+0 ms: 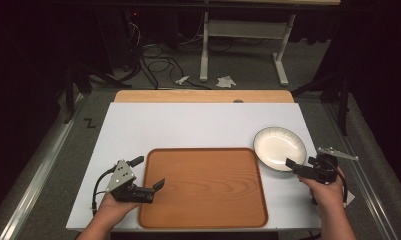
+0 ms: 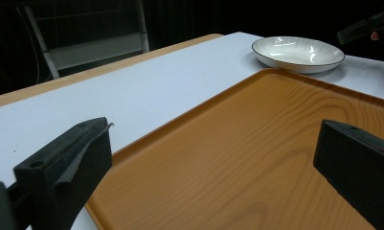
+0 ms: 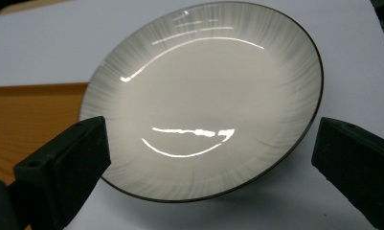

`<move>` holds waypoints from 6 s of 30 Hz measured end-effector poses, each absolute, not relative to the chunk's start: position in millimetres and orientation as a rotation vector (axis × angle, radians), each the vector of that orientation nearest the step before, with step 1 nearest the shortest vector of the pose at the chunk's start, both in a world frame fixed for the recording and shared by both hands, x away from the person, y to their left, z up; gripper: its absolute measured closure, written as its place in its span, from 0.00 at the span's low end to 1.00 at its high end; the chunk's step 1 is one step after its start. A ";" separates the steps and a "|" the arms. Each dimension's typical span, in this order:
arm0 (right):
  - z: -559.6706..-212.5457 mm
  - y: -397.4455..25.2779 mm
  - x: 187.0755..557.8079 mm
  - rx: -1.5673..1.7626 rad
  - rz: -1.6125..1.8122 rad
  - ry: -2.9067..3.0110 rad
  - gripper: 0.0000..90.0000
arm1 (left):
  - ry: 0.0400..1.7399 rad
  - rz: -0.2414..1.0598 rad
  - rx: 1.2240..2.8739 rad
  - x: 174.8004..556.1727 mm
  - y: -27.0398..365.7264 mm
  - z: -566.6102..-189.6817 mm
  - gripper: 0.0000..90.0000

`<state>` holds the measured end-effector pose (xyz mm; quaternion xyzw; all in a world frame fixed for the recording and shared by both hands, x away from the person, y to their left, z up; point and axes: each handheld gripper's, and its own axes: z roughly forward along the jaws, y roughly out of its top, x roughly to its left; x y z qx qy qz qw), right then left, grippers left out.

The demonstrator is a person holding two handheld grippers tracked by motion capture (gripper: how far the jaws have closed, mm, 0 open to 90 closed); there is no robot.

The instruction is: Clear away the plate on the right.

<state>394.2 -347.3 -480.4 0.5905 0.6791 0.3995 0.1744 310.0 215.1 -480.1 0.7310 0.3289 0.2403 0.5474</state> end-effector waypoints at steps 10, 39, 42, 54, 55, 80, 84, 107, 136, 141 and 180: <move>-476.1 -345.5 419.9 1.742 1.010 1.929 0.00 | 0.777 0.568 1.723 310.6 216.1 -479.9 0.01; -504.8 -391.7 414.8 2.097 1.400 1.724 0.51 | 0.774 0.573 1.736 309.7 213.9 -479.9 0.01; -506.0 -391.1 416.4 2.121 1.400 1.715 0.54 | 0.774 0.572 1.738 309.7 213.8 -480.0 0.01; -510.4 -386.4 418.1 2.124 1.338 1.721 0.63 | 0.771 0.568 1.735 309.2 214.2 -479.6 0.01; -510.4 -386.4 418.1 2.124 1.338 1.721 0.63 | 0.771 0.568 1.735 309.1 214.2 -479.6 0.01; -514.8 -391.7 425.3 2.230 1.360 1.674 0.84 | 0.769 0.563 1.746 308.8 212.6 -480.7 0.01; -514.5 -391.0 425.1 2.251 1.349 1.658 0.86 | 0.768 0.563 1.745 308.7 212.8 -480.7 0.01; -513.4 -392.3 425.2 2.283 1.423 1.591 0.95 | 0.771 0.566 1.755 308.6 213.0 -481.6 0.01; -484.9 -407.0 403.8 2.120 1.568 1.559 0.94 | 0.758 0.587 1.723 306.6 215.5 -477.3 0.01; -479.9 -401.4 403.0 2.092 1.575 1.595 0.94 | 0.758 0.590 1.722 306.5 215.9 -476.9 0.01; -437.8 -300.1 418.8 1.849 1.667 1.927 0.95 | 0.762 0.610 1.695 306.4 219.6 -474.7 0.01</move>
